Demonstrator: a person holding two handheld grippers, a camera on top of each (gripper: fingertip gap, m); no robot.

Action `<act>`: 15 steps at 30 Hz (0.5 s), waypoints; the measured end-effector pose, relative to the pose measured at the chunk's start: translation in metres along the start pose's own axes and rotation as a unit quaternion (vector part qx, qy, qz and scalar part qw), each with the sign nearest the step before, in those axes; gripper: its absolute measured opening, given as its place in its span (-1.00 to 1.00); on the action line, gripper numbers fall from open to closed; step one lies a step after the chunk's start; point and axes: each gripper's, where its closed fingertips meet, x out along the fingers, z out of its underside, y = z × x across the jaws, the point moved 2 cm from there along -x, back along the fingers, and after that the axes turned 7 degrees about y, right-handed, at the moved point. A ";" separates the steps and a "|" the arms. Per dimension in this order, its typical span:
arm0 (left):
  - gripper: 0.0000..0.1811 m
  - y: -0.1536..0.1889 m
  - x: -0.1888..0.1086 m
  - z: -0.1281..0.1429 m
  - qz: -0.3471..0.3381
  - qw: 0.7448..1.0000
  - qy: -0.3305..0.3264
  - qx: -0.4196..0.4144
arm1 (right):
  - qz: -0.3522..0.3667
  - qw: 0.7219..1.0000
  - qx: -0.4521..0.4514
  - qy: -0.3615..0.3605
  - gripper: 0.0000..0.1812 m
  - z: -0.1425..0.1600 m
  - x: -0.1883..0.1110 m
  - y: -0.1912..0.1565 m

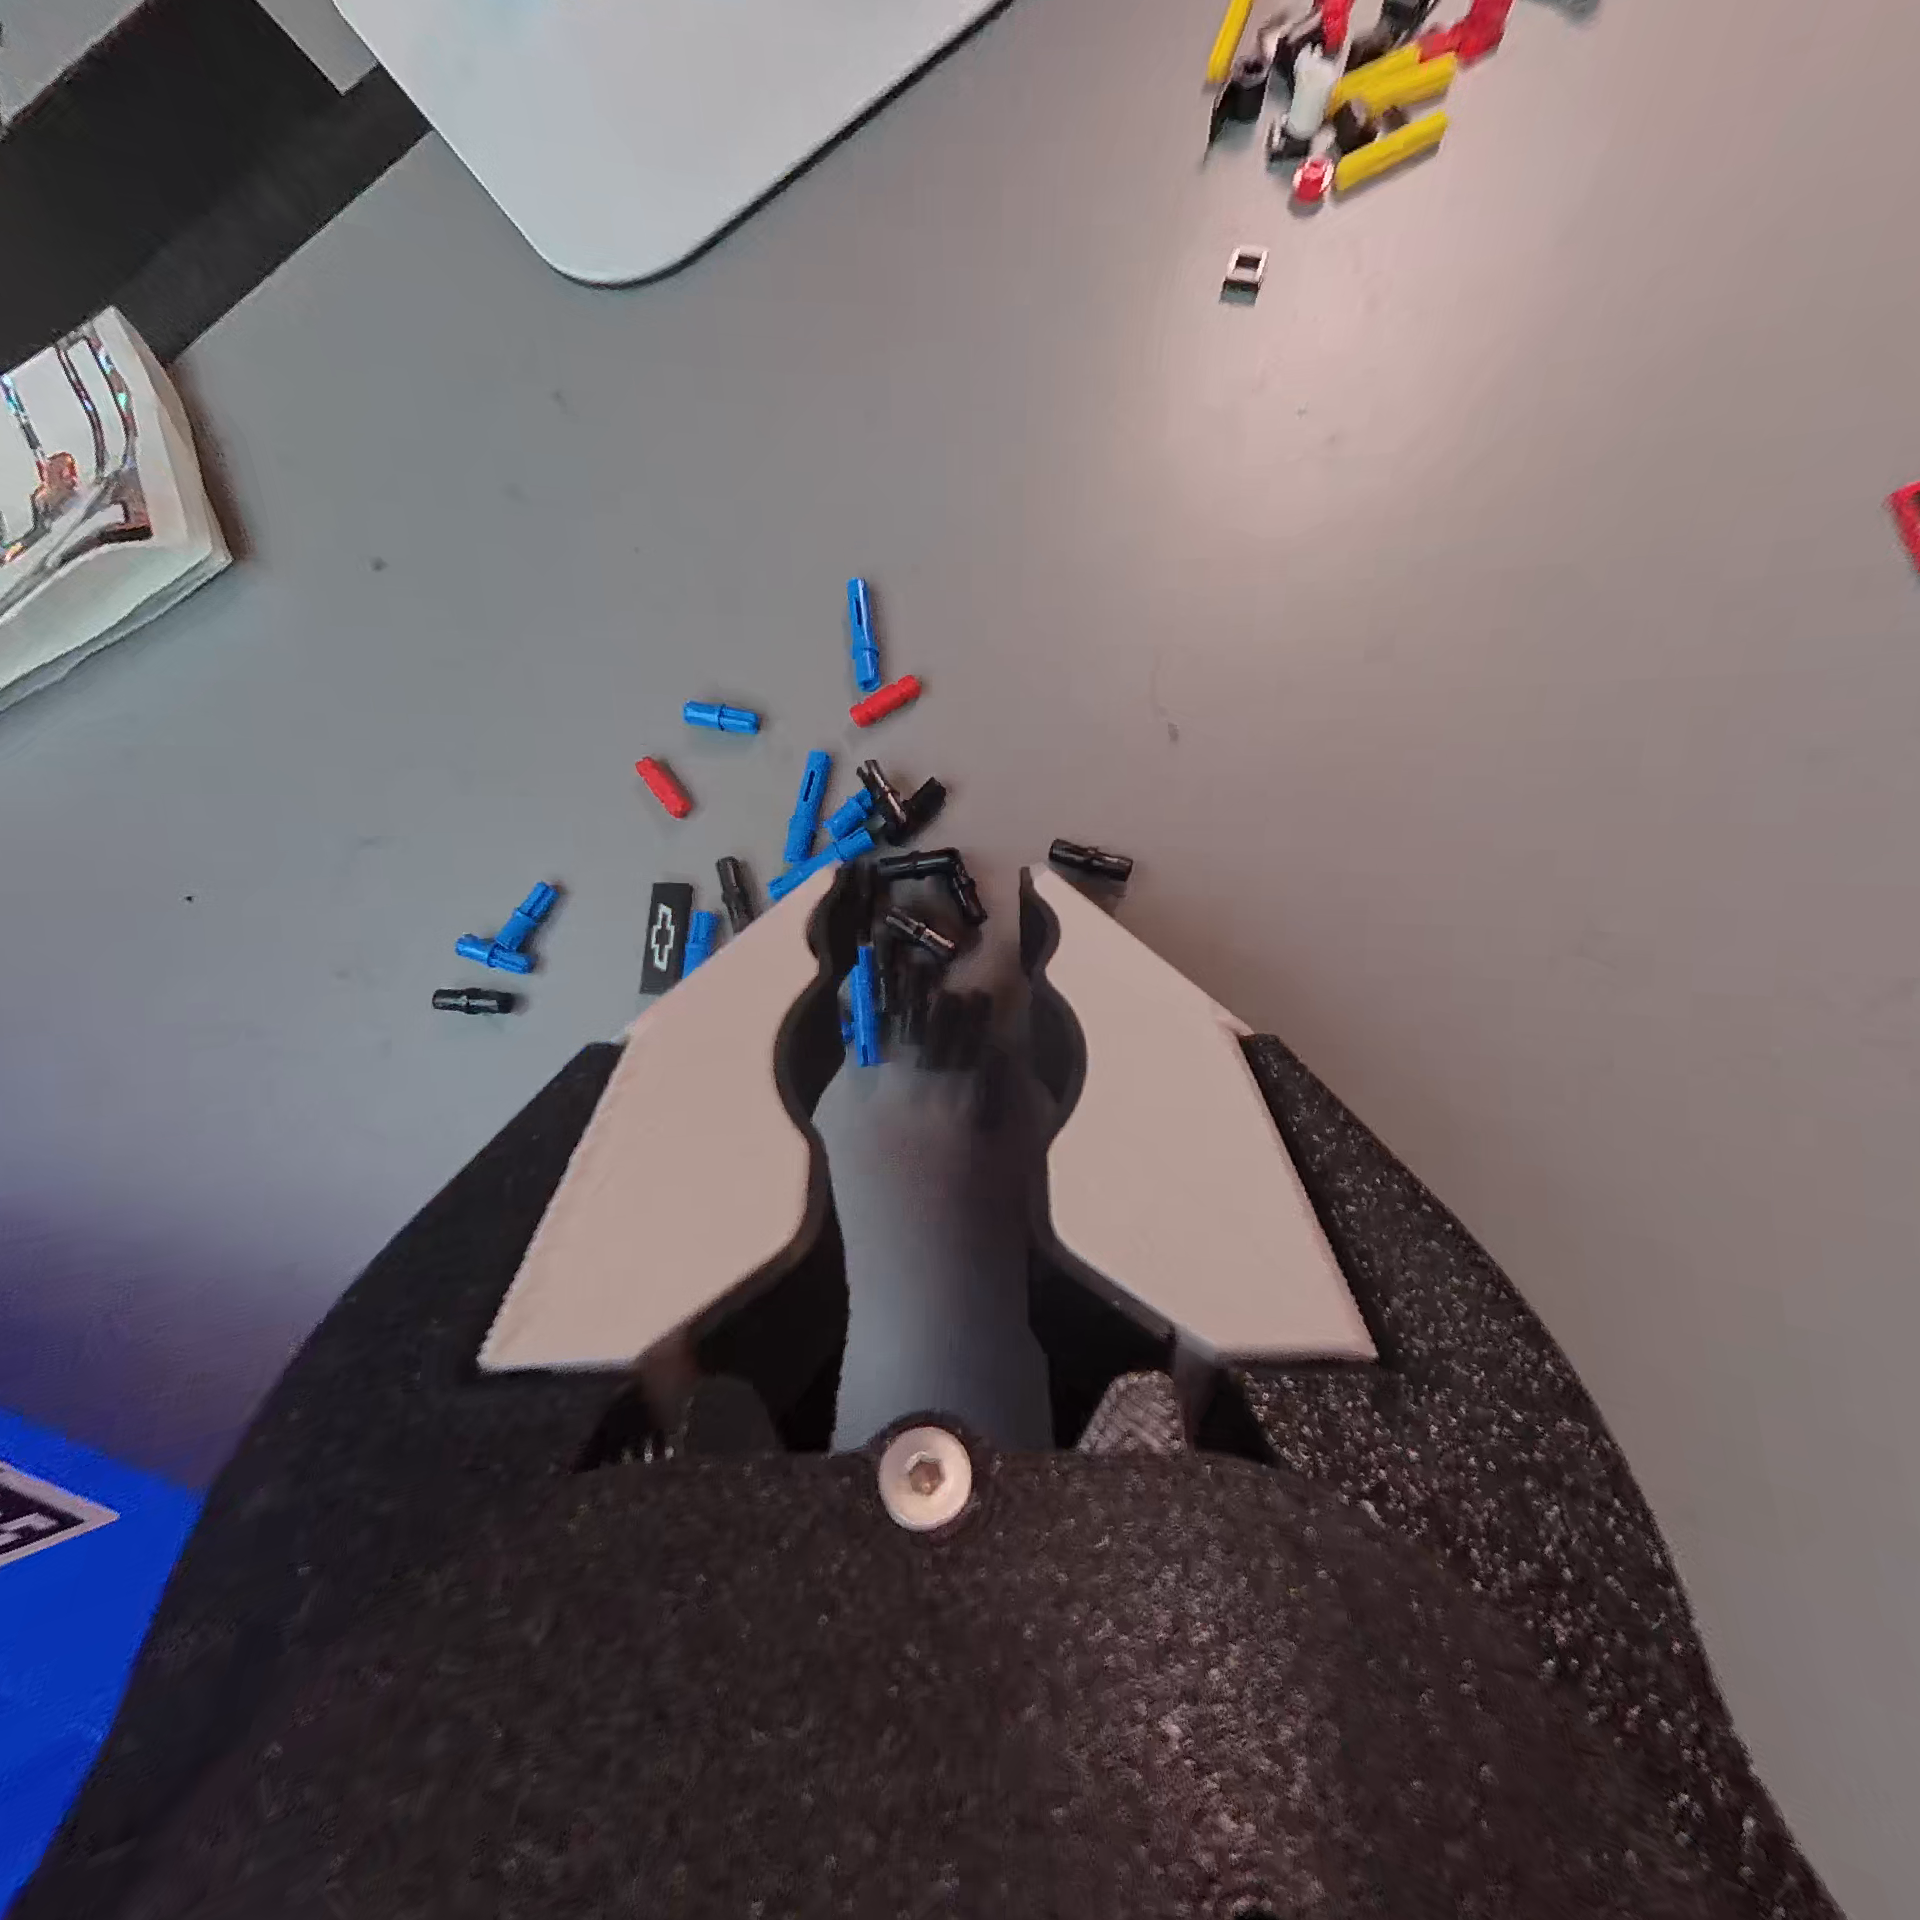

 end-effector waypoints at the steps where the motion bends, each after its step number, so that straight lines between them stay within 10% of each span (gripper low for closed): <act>1: -0.65 0.003 -0.003 -0.006 0.012 1.000 0.021 -0.010 | 0.001 1.000 0.007 0.006 -0.92 -0.001 0.000 0.001; 5: -0.59 0.052 -0.027 -0.049 0.178 0.972 0.147 -0.045 | -0.005 0.999 0.036 0.027 -0.92 -0.003 0.001 0.002; 10: -0.57 0.133 -0.075 -0.083 0.464 0.844 0.222 -0.149 | 0.002 0.998 0.055 0.036 -0.91 0.002 0.006 0.006; 15: -0.89 0.161 -0.075 -0.085 0.487 0.834 0.224 -0.132 | 0.003 0.999 0.047 0.020 -0.90 0.013 0.015 0.005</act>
